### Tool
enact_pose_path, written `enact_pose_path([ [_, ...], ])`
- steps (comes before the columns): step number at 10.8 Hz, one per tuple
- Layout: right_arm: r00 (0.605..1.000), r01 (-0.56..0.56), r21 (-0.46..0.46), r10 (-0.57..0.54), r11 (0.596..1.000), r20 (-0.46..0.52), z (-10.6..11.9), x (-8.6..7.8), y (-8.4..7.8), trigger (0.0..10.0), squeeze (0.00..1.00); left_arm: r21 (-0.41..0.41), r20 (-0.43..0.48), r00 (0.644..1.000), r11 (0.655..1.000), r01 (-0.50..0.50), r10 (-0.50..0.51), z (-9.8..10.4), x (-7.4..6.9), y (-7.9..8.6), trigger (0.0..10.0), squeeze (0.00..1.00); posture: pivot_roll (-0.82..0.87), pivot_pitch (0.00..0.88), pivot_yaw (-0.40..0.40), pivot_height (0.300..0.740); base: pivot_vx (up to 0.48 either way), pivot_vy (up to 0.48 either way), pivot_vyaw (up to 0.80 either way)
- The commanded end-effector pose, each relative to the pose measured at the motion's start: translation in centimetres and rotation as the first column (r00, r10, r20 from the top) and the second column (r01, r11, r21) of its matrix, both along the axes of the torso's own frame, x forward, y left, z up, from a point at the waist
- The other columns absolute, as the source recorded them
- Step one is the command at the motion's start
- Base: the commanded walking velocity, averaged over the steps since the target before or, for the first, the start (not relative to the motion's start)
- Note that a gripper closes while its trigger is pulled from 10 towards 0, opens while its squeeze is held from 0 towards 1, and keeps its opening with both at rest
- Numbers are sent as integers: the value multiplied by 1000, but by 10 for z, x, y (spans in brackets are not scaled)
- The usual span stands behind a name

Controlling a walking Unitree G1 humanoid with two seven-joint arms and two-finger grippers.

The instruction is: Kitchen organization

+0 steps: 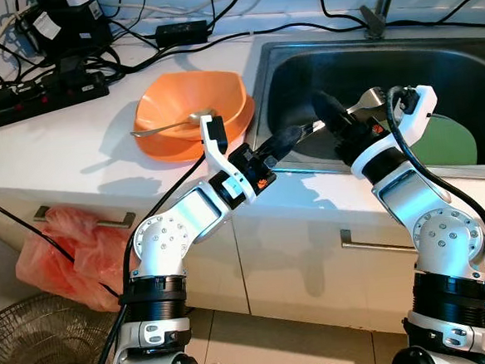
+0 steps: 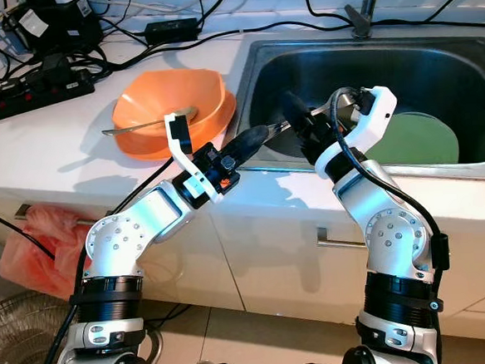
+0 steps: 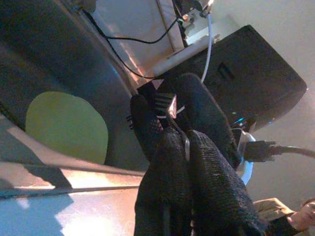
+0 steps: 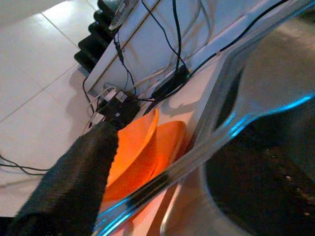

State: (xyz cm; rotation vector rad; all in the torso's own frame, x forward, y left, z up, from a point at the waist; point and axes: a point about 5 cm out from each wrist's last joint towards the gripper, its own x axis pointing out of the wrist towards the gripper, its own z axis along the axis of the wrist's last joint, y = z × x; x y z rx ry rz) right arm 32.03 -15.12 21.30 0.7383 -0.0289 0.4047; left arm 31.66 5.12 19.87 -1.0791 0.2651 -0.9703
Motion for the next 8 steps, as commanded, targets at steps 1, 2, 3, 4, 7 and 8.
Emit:
enact_pose_path([
  [1,1000,9,32,-9,999,10,4,2,0,0,0,-47,22,999,998,33,-32,8,-3,1,0,0,62,90,88,740,0,0,0],
  [2,1000,11,42,-12,999,10,5,3,-1,0,0,-46,17,999,998,34,-33,6,-3,1,0,0,61,90,89,740,0,0,0],
  [3,1000,12,46,-13,999,10,5,3,-1,0,0,-41,15,999,999,30,-29,5,-3,1,0,0,60,91,89,740,0,0,0],
  [4,1000,18,54,-18,998,7,5,3,-3,0,0,-46,14,999,998,32,-32,6,-3,3,0,0,61,91,89,740,0,0,0],
  [7,1000,24,65,-25,998,4,6,4,-5,0,0,-78,-4,998,995,55,-56,5,-5,1,0,0,59,93,87,740,0,0,0],
  [8,1000,28,74,-28,997,3,6,5,-5,0,0,-93,-13,997,993,76,-78,3,-8,-1,0,0,59,93,87,740,0,0,0],
])
